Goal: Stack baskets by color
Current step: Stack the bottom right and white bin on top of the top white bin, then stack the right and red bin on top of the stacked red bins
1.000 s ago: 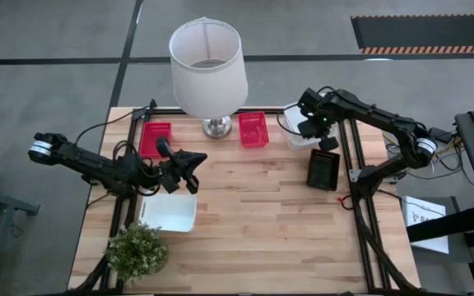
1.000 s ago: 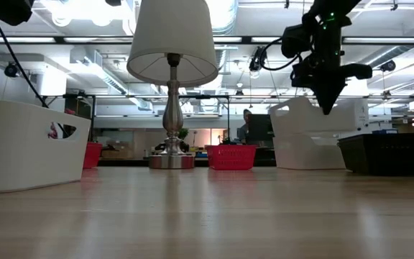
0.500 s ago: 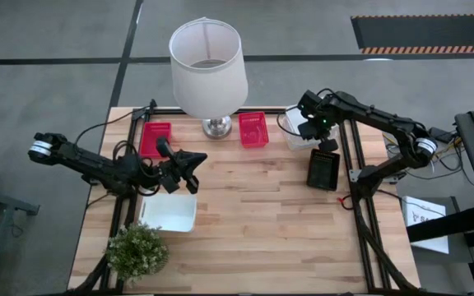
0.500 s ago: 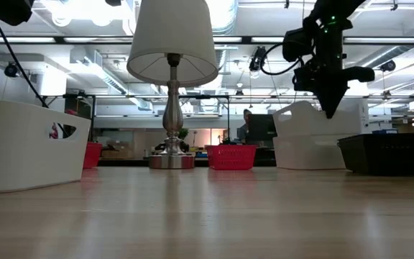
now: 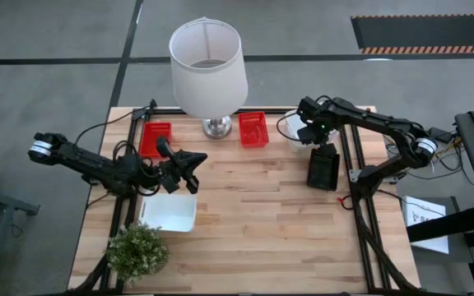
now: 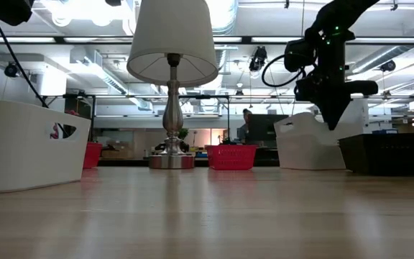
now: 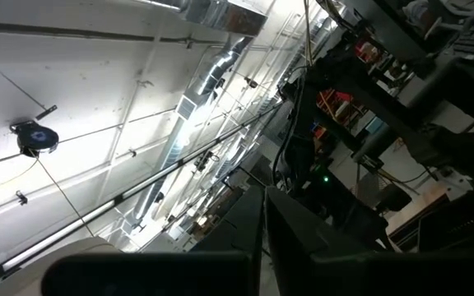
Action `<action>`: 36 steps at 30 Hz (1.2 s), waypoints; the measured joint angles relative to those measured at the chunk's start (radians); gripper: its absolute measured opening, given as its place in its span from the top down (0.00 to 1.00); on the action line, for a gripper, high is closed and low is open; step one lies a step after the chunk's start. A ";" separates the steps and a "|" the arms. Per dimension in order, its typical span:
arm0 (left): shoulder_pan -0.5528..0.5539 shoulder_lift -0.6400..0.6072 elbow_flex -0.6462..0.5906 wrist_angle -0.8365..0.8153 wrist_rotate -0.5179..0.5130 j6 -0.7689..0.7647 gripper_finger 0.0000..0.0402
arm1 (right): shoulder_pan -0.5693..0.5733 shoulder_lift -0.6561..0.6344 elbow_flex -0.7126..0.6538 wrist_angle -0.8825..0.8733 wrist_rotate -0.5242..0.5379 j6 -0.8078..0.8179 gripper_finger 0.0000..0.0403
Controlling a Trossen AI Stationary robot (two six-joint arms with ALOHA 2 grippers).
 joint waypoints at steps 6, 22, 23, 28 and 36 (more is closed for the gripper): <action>0.000 0.000 0.000 0.000 0.000 0.000 1.00 | 0.000 0.000 0.005 0.001 0.000 0.023 0.86; 0.000 0.000 0.000 0.000 0.000 0.000 1.00 | 0.003 -0.005 0.163 -0.091 -0.019 0.285 0.69; 0.000 0.000 0.000 0.000 0.000 -0.004 1.00 | 0.003 -0.009 0.165 -0.074 -0.043 0.354 0.69; 0.000 0.000 -0.005 -0.005 0.000 -0.195 1.00 | 0.071 -0.074 0.105 0.034 -0.044 0.537 0.82; 0.000 0.019 -0.016 -0.055 0.002 -0.487 1.00 | 0.325 -0.211 -0.065 0.264 0.081 0.643 0.97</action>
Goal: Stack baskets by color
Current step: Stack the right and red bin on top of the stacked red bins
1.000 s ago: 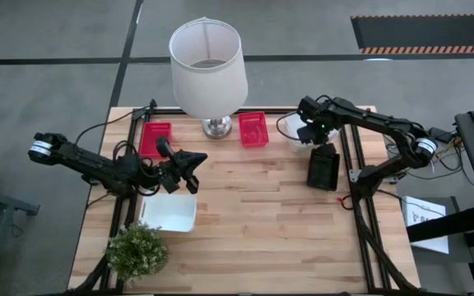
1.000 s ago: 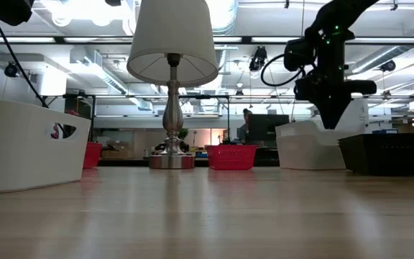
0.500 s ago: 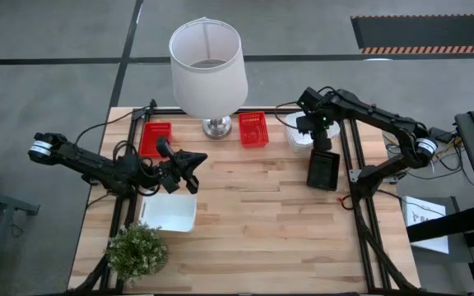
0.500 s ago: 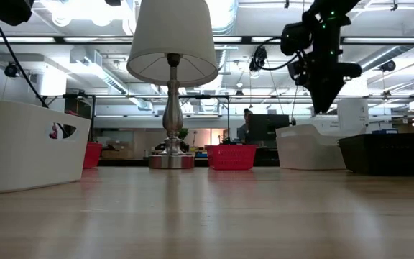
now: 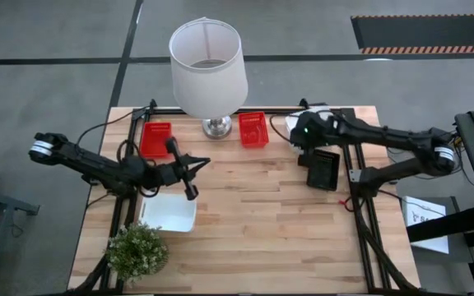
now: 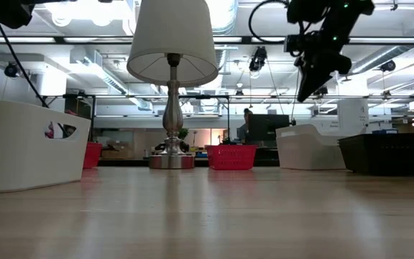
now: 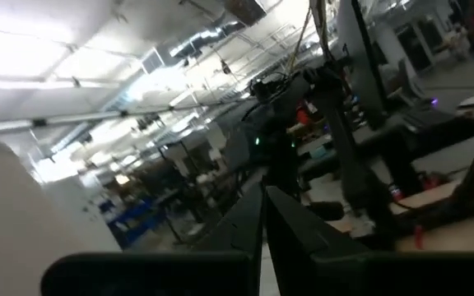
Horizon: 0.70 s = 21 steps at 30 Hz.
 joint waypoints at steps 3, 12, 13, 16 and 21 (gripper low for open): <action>0.000 0.033 0.003 -0.006 0.000 -0.031 1.00 | 0.070 -0.038 -0.051 0.079 0.000 0.028 0.97; 0.000 0.199 0.077 -0.001 -0.001 -0.103 1.00 | 0.175 -0.126 -0.154 0.225 0.026 0.031 0.97; 0.000 0.219 0.087 -0.005 -0.001 -0.104 1.00 | 0.180 -0.138 -0.172 0.249 0.026 0.030 0.97; 0.000 0.284 0.129 -0.006 -0.002 -0.112 1.00 | 0.195 -0.177 -0.227 0.320 0.026 0.023 0.97; 0.000 0.365 0.184 -0.006 -0.006 -0.124 1.00 | 0.205 -0.257 -0.309 0.456 -0.008 -0.048 0.97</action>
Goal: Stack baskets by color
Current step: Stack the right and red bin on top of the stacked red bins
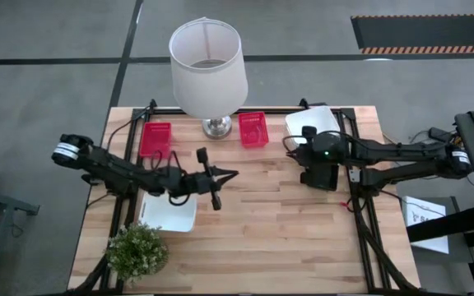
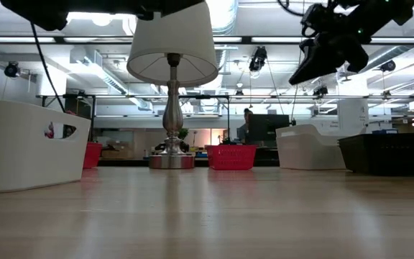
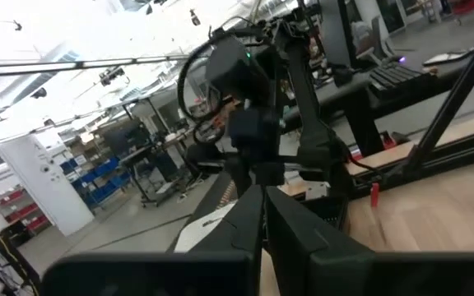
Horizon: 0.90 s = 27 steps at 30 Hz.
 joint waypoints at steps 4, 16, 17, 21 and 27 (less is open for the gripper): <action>0.000 0.048 0.026 0.000 -0.019 0.000 1.00 | -0.010 -0.085 -0.079 0.185 -0.096 -0.098 0.97; 0.051 0.059 0.079 -0.003 -0.002 -0.129 1.00 | -0.029 -0.284 -0.163 0.356 -0.232 -0.203 0.97; 0.064 0.058 0.088 -0.023 0.035 -0.151 1.00 | -0.029 -0.297 -0.163 0.356 -0.235 -0.204 0.97; 0.120 0.064 0.139 -0.201 0.122 -0.254 1.00 | -0.029 -0.340 -0.160 0.347 -0.238 -0.193 0.97; 0.215 0.065 0.256 -0.579 0.119 -0.378 1.00 | -0.029 -0.373 -0.167 0.309 -0.238 -0.184 0.97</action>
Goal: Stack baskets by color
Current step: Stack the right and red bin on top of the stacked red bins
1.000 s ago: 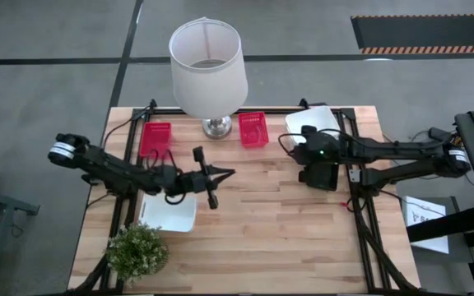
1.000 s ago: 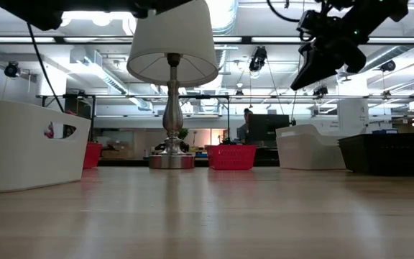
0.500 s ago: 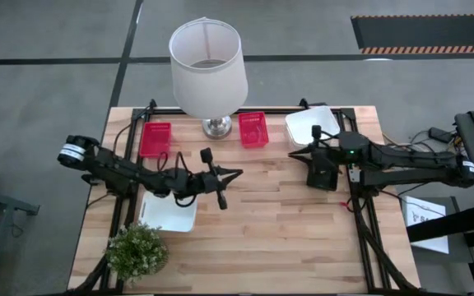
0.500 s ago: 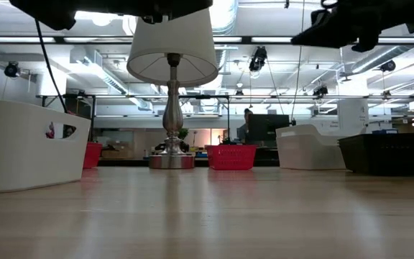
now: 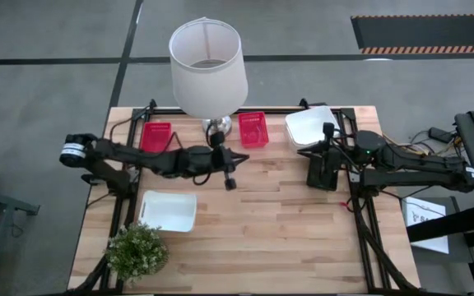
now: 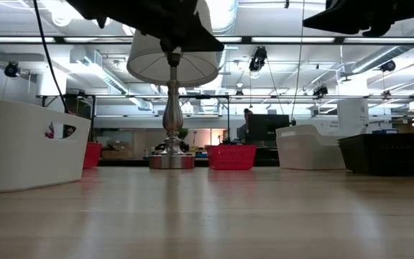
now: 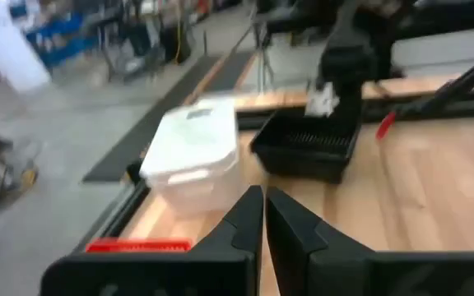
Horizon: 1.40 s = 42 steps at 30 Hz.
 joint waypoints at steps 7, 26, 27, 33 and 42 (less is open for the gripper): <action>0.073 0.117 0.066 -0.005 0.044 -0.006 1.00 | 0.000 -0.005 0.000 -0.013 0.000 0.000 0.97; 0.227 0.479 0.217 0.031 0.096 0.067 0.91 | 0.000 -0.004 -0.001 -0.048 0.001 0.001 0.97; 0.230 0.486 0.216 0.030 0.097 0.070 0.88 | 0.000 -0.004 -0.001 -0.050 0.001 0.005 0.97; 0.250 0.533 0.224 0.045 0.093 0.068 0.68 | 0.000 -0.004 -0.001 -0.051 0.001 0.008 0.97; 0.271 0.600 0.226 0.140 0.059 0.071 0.55 | 0.000 -0.004 -0.001 -0.051 0.002 0.010 0.97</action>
